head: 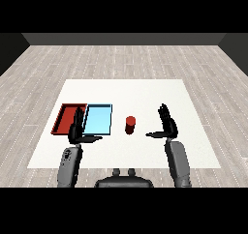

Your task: Pick the red can and put it in the red box

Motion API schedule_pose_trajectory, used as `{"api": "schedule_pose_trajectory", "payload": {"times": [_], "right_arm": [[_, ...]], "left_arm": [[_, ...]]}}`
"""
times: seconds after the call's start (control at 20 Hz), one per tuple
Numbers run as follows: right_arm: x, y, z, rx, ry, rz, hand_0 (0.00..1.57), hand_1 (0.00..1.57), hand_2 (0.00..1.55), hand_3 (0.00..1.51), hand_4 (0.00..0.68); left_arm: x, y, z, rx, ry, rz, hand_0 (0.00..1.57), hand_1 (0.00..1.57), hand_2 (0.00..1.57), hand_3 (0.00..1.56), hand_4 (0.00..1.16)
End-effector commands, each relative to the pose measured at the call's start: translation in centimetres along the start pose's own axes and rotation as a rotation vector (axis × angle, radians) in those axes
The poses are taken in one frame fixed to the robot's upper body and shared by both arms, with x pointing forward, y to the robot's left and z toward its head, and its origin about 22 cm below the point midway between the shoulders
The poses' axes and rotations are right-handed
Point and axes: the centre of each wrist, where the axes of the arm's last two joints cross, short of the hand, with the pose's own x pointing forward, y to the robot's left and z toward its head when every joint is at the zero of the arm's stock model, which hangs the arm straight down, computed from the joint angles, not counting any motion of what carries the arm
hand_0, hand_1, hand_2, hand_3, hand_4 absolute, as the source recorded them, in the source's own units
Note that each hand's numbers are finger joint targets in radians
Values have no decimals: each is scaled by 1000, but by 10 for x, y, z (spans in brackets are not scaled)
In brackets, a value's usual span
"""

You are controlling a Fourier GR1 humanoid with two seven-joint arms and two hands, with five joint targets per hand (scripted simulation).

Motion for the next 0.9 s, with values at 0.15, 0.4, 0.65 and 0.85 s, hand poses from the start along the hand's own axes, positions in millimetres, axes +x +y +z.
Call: {"api": "schedule_pose_trajectory", "payload": {"times": [0.15, 0.4, 0.65, 0.85], "right_arm": [[-41, 13, -3, 25, 32, -71, 0, 0, 0, 0, 0], [-48, 42, -2, 25, 63, -100, 0, 0, 0, 0, 0], [-68, 46, -11, 27, 40, -84, 0, 0, 0, 0, 0], [-59, 67, -3, 49, 70, -102, 0, 0, 0, 0, 0]], "left_arm": [[-7, 13, 6, 7, 24, 18, 0, 0, 0, 0, 0], [-3, 15, 8, 14, 6, 13, 0, 0, 0, 0, 0], [-12, 26, -5, 3, 23, 34, 0, 0, 0, 0, 0], [14, 29, 4, 10, 6, 31, 0, 0, 0, 0, 0]]}}
